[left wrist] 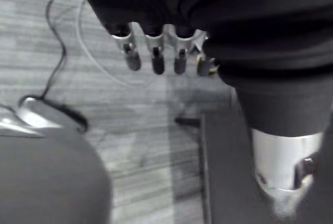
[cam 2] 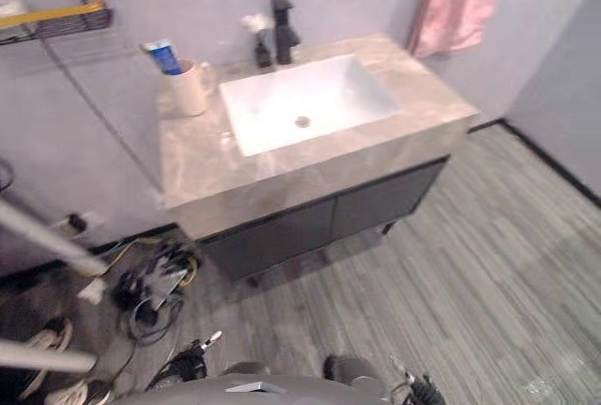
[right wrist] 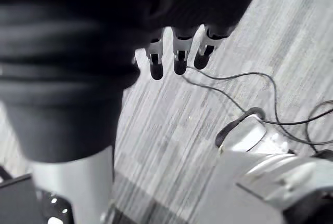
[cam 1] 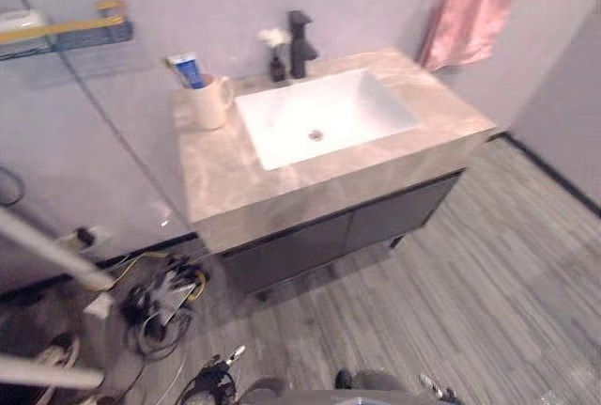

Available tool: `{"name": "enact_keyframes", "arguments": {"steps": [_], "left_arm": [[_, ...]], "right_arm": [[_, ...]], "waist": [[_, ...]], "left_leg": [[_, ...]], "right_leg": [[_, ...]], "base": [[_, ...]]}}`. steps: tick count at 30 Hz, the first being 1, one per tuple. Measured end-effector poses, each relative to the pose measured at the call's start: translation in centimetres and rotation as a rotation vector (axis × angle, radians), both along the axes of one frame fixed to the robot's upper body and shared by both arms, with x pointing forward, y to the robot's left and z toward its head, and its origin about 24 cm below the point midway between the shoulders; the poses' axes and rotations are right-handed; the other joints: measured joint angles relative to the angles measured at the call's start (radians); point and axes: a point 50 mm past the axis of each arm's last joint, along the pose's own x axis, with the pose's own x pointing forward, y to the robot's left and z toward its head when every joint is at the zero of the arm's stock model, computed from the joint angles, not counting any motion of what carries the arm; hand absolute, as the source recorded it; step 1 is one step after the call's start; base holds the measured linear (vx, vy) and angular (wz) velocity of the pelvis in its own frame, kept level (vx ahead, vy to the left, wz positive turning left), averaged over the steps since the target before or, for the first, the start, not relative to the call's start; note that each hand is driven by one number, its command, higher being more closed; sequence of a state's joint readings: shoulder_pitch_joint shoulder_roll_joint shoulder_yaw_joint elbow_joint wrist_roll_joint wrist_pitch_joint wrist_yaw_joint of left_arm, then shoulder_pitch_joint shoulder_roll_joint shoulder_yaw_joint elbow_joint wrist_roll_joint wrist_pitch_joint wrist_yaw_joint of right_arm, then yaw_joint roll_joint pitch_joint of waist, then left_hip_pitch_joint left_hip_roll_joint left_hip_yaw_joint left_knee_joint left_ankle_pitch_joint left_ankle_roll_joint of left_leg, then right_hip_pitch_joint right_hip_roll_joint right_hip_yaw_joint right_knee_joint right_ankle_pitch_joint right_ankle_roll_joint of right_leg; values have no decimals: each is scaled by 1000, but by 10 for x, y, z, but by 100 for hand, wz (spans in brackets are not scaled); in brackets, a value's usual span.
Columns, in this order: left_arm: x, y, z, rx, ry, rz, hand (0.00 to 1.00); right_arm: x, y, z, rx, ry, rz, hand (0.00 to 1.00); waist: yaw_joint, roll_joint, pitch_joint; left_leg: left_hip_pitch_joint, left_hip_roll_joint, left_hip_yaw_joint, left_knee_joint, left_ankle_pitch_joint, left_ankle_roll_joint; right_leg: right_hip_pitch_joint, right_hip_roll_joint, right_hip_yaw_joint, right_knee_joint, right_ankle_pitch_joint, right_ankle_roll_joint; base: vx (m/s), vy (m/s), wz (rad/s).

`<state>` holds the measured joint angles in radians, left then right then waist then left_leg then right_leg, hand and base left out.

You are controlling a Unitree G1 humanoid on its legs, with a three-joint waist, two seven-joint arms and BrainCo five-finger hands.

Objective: Organize washtable

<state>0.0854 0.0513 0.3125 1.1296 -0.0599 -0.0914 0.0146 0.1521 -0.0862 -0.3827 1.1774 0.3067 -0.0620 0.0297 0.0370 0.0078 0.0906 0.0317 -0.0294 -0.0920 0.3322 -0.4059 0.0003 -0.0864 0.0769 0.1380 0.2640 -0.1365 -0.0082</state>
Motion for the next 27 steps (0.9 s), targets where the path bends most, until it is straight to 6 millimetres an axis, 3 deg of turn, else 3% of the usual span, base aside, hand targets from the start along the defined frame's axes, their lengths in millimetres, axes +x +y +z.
{"name": "enact_keyframes", "arguments": {"steps": [1, 3, 8, 10, 12, 13, 14, 15, 16, 17, 19, 20, 21, 23, 24, 25, 27], "left_arm": [[-4, -1, -1, -6, 14, 3, 0], [-5, -6, -3, -15, 26, -21, 0], [16, -11, 1, 1, -6, -138, 0], [24, -15, 2, -1, -22, -175, 0], [25, -18, 1, -8, -16, -186, 0], [27, -20, 1, -13, -13, -188, 0], [40, -11, 6, 16, -49, -197, 0], [45, -10, 8, 21, -70, -199, 0], [45, -12, 8, 17, -79, -202, 0], [44, -11, 7, 16, -72, -192, 0], [38, -16, 5, -6, -58, -184, 0], [36, -17, 4, -10, -52, -182, 0], [31, -13, 4, -13, -42, -157, 0], [31, -8, 4, -6, -37, -152, 0], [32, -8, 4, -6, -35, -153, 0], [28, -14, 2, -25, -20, -161, 0], [28, -17, 1, -34, -18, -163, 0]], "right_arm": [[-2, 1, 0, 4, 3, -2, 0], [1, -4, 1, -7, -5, 10, 0], [6, -6, 2, -8, -14, 24, 0], [8, -5, 2, -9, -13, 54, 0], [23, -4, 3, -12, -40, 100, 0], [38, 2, 5, -12, -81, 154, 0], [54, 9, 6, -5, -113, 191, 0], [59, 12, 6, 4, -116, 192, 0], [59, 10, 7, 2, -119, 194, 0], [60, 14, 7, 8, -125, 199, 0], [64, 13, 8, 10, -153, 187, 0], [64, 11, 9, 0, -151, 196, 0], [59, 8, 8, -12, -126, 210, 0], [56, 10, 6, -7, -111, 216, 0], [55, 11, 6, -5, -107, 213, 0], [47, 4, 6, -22, -90, 210, 0], [39, 0, 5, -27, -73, 180, 0]], "waist": [[-7, 13, -15], [-22, 29, -21], [-30, 38, -29], [-43, 30, -22], [-42, 30, -18], [-43, 6, 8], [-32, -36, 46], [-20, -33, 47], [-25, -5, 51], [-23, -41, 52], [-19, -18, 48], [-18, -7, 53], [-18, -16, 48], [-21, -43, 42], [-28, -37, 45], [-30, -16, 33], [-31, 1, 18]], "left_leg": [[3, -2, -4, -18, 24, 3], [34, -13, -11, -71, 142, 26], [39, -5, 94, -168, 173, 29], [37, -1, 153, -175, 173, 28], [34, 15, 238, -155, 176, 25], [-30, 21, 293, -19, 183, 13], [-97, -11, 245, 13, 103, 110], [-92, -10, 235, -117, 100, 156], [-52, 59, 310, -369, 436, 53], [-15, 20, 417, -390, 430, 58], [1, 39, 530, -393, 426, 60], [7, 49, 560, -394, 425, 58], [18, 67, 648, -387, 412, 39], [16, 65, 693, -366, 402, 18], [14, 85, 711, -351, 395, -3], [11, 119, 697, -353, 401, -16], [15, 164, 717, -355, 417, -50]], "right_leg": [[-8, 8, 20, -19, 13, -1], [-6, 30, 84, -61, 45, -5], [-67, 49, 177, -80, 81, 9], [-90, 79, 218, -80, 102, 12], [-117, 124, 193, -61, 175, 6], [-123, 120, 118, -48, 239, -32], [-101, 91, 62, -119, 327, -30], [-92, 59, -49, -102, 276, -38], [-107, -38, -373, 116, 67, -54], [-104, -198, -555, 290, -72, -63], [-60, -325, -771, 354, -124, -58], [-41, -348, -809, 342, -125, -52], [5, -404, -863, 270, -96, -3], [39, -420, -847, 156, -49, 60], [56, -365, -797, 58, -50, 92], [78, -296, -785, -37, -8, 72], [109, -214, -767, -154, 40, 49]], "base": [[69, 15, -140], [96, 67, -89], [81, 66, -73], [107, 44, -100], [82, 34, -171], [-162, -111, -208], [-445, -214, -206], [-203, -342, -196], [162, -238, -194], [417, -123, -191], [81, 51, -180], [-88, -30, -221], [-77, -97, -171], [-75, -193, -125], [-57, -293, -96], [-47, -306, -90], [-19, -241, -51]]}}
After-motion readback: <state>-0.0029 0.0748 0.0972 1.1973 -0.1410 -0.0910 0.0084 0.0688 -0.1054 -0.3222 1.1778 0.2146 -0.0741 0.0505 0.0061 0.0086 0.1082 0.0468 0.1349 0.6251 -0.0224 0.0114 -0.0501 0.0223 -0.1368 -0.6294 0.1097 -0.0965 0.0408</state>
